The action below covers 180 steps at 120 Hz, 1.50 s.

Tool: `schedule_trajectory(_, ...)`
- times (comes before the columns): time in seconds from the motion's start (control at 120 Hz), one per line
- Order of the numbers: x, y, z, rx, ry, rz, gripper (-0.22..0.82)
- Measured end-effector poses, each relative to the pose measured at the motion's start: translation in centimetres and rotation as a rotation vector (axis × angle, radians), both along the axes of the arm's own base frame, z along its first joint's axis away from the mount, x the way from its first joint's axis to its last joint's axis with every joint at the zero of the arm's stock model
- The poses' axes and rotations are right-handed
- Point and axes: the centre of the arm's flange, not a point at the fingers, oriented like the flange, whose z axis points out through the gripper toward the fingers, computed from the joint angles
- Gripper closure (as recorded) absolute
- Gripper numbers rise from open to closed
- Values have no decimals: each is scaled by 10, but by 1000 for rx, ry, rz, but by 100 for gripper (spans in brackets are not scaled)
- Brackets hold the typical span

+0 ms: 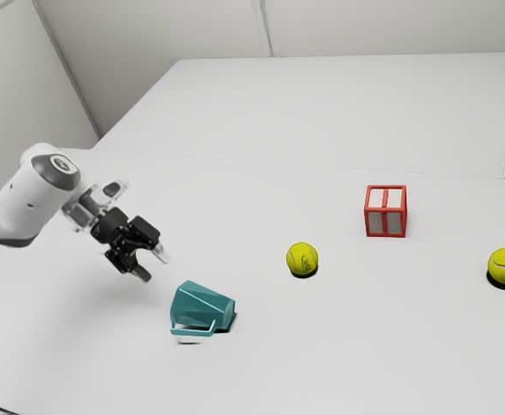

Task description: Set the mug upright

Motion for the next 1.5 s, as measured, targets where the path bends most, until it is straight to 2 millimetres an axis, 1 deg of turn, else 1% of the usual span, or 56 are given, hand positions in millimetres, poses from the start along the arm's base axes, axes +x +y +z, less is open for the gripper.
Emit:
schedule_trajectory(0.083,2,-8,-9,-31,-19,-14,0)
schedule_trajectory(0.2,0,-11,-18,-74,-46,-14,0)
schedule_trajectory(0.533,-16,-22,-37,-189,-97,-23,0)
schedule_trajectory(0.742,-18,-28,-43,-232,-125,-43,0)
schedule_trajectory(0.933,-19,-40,-49,-278,-146,-52,0)
schedule_trajectory(1.258,-28,-56,-56,-341,-166,-55,0)
schedule_trajectory(1.317,-28,-57,-56,-346,-171,-58,3)
schedule_trajectory(1.367,-28,-59,-56,-349,-173,-60,7)
schedule_trajectory(1.5,-31,-60,-58,-355,-177,-61,26)
